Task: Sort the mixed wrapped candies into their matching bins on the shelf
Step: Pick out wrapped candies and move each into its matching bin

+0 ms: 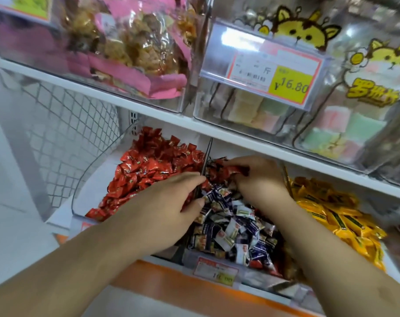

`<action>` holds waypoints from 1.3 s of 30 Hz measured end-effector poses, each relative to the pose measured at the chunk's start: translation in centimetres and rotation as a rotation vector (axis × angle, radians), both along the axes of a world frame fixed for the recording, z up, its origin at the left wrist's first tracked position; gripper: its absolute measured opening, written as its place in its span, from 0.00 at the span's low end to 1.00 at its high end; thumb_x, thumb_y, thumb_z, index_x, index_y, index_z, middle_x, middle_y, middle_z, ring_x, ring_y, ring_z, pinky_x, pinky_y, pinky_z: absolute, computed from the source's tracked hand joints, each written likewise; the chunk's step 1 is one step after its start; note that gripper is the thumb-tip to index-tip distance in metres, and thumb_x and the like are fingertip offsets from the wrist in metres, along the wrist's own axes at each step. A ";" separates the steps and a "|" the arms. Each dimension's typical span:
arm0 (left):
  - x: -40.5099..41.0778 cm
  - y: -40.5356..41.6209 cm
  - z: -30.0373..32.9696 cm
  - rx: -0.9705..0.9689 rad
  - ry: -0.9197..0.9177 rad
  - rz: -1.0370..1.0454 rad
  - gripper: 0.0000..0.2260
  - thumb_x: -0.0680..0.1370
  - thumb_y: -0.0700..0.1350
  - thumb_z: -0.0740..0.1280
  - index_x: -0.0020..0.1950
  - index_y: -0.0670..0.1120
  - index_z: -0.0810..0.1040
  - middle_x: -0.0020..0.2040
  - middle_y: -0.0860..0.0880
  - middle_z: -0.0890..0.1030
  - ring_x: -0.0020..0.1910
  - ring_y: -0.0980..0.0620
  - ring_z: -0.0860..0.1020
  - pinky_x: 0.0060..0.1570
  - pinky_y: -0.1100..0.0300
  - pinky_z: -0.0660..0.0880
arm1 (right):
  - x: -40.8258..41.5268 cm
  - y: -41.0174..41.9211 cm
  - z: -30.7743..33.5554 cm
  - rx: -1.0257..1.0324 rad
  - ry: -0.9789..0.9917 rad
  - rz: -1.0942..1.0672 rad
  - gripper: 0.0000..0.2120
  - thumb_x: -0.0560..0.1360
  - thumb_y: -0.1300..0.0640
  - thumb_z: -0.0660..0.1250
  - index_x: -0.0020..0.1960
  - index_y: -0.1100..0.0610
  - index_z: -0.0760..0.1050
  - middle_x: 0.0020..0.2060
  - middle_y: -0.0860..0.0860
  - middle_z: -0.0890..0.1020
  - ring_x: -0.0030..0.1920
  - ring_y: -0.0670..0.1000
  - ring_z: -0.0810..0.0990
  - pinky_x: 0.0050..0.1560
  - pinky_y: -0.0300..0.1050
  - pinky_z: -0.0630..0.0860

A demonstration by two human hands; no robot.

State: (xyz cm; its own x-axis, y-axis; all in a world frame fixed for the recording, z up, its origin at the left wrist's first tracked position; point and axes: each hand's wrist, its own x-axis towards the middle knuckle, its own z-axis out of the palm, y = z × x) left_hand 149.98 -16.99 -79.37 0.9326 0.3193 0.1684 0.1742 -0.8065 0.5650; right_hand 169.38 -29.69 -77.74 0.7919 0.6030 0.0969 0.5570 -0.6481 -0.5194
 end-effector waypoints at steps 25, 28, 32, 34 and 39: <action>1.8 -5.8 1.3 -0.163 -0.170 0.110 0.18 0.74 0.62 0.74 0.63 0.65 0.80 0.53 0.67 0.81 0.58 0.66 0.76 0.60 0.69 0.71 | -5.2 -7.1 1.9 0.661 0.721 0.034 0.10 0.79 0.66 0.70 0.56 0.55 0.85 0.48 0.54 0.88 0.50 0.58 0.88 0.57 0.60 0.83; 2.0 -6.0 1.2 -0.117 -0.197 0.136 0.14 0.73 0.55 0.78 0.58 0.61 0.84 0.45 0.66 0.83 0.49 0.69 0.79 0.50 0.75 0.74 | -5.8 -6.5 1.9 0.629 0.691 0.035 0.11 0.79 0.65 0.70 0.56 0.53 0.86 0.47 0.52 0.89 0.48 0.56 0.88 0.53 0.58 0.84; 1.6 -5.4 1.6 -0.127 -0.199 0.169 0.11 0.75 0.53 0.77 0.56 0.61 0.84 0.44 0.65 0.82 0.48 0.66 0.80 0.49 0.68 0.78 | -5.7 -6.2 1.7 0.629 0.649 -0.010 0.10 0.78 0.66 0.72 0.52 0.53 0.87 0.46 0.51 0.89 0.45 0.55 0.89 0.50 0.55 0.85; 1.2 -4.3 1.9 -0.096 -0.201 0.219 0.10 0.75 0.54 0.76 0.56 0.61 0.84 0.45 0.66 0.82 0.47 0.67 0.79 0.48 0.69 0.77 | -5.6 -6.2 1.7 0.618 0.649 -0.031 0.10 0.78 0.66 0.72 0.52 0.53 0.87 0.44 0.51 0.89 0.43 0.55 0.89 0.49 0.53 0.85; -0.1 -0.1 2.3 0.025 -0.140 0.350 0.18 0.75 0.57 0.75 0.64 0.61 0.79 0.58 0.67 0.74 0.59 0.62 0.75 0.57 0.61 0.73 | -5.7 -5.9 1.7 0.556 0.610 -0.025 0.12 0.78 0.65 0.72 0.51 0.49 0.87 0.47 0.51 0.88 0.42 0.55 0.88 0.48 0.54 0.85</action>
